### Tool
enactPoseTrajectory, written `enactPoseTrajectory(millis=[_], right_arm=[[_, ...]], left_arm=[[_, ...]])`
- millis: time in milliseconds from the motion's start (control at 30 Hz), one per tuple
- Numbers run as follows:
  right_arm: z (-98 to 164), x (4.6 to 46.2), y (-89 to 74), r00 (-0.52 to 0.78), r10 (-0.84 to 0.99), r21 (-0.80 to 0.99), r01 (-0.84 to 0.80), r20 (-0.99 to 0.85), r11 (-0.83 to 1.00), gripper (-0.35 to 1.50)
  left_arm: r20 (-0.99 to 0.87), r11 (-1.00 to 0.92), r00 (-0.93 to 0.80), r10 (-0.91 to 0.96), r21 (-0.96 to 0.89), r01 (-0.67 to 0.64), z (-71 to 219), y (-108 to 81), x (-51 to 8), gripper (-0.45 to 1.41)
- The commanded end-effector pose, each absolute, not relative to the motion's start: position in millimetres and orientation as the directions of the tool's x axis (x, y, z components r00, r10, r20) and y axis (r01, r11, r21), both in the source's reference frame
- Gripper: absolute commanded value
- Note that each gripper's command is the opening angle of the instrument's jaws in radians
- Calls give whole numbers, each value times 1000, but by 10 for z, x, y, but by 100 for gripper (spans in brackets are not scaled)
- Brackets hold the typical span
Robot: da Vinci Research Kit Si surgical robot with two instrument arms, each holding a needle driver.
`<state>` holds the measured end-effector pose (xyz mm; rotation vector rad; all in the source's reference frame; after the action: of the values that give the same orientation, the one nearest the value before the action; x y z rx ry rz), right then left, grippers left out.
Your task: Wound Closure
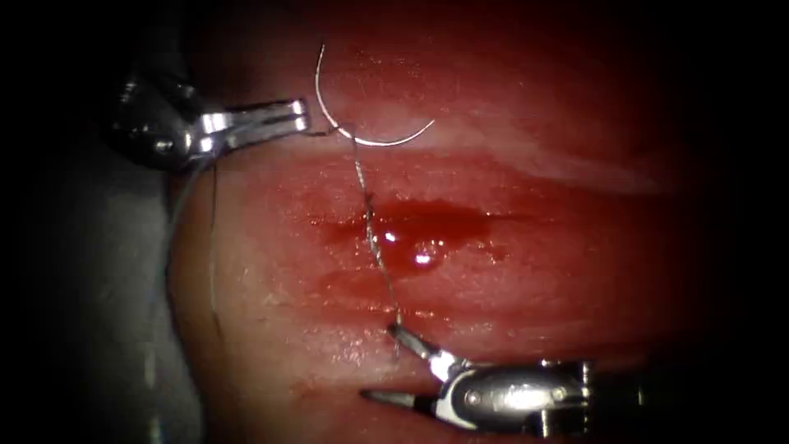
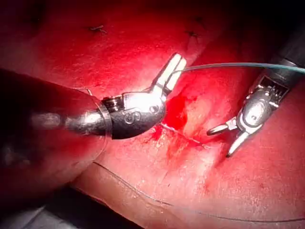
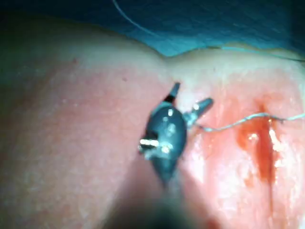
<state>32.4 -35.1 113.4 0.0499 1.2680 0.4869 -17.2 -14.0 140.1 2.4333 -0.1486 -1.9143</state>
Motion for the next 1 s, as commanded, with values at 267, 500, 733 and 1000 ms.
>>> enactPoseTrajectory(millis=[267, 500, 733, 1000], right_arm=[[1170, 345, -307, 183, 434, 390, -234, -882, 891, -17], [1203, 363, -272, 202, 448, 402, -230, -871, 886, -30], [1220, 371, -244, 153, 471, 432, -230, -869, 872, -35], [1224, 378, -223, -5, 517, 508, -198, -856, 838, -35]], left_arm=[[-956, -998, 286, -60, 65, 8, 1427, -194, -186, -45], [-951, -999, 308, -26, 33, 18, 1441, -220, -205, -45], [-941, -999, 338, -3, 13, 29, 1448, -239, -215, -45], [-951, -998, 304, 55, -54, 11, 1460, -248, -215, -45]])
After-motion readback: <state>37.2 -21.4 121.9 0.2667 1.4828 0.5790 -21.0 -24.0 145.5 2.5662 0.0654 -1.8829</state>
